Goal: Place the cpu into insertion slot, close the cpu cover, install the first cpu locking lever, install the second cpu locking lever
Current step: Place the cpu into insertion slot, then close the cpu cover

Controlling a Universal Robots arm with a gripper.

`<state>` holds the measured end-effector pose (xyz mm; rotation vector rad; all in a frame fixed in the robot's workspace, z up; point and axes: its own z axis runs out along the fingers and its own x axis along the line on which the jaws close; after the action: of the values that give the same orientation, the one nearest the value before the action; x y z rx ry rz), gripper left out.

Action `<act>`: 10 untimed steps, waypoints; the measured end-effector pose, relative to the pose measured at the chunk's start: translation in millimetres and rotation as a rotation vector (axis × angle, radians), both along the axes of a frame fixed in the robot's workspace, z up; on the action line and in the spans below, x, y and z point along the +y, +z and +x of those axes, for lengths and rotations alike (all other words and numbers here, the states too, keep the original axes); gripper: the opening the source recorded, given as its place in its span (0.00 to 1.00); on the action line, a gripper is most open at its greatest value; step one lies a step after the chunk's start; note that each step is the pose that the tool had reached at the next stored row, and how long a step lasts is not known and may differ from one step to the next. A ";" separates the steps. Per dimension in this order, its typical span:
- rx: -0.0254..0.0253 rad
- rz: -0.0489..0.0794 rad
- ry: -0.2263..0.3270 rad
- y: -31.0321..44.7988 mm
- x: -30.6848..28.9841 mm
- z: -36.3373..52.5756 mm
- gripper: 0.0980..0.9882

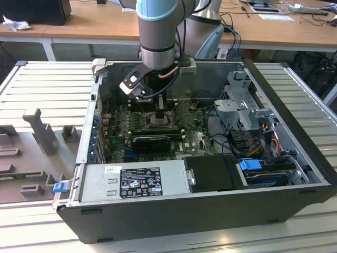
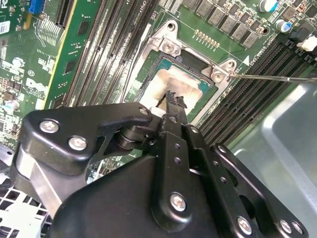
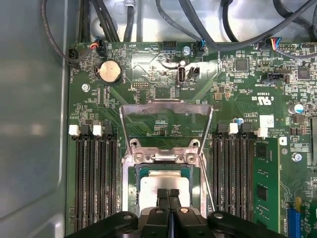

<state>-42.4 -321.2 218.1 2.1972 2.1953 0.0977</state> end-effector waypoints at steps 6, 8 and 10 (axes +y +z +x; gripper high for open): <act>0.0001 0.000 0.000 8.1 0.0 0.0 0.01; -0.0001 0.000 0.000 12.2 0.0 0.0 0.01; 0.0000 0.000 0.000 12.2 0.0 0.4 0.01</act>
<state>-42.1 -321.2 230.3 2.1972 2.1954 0.0979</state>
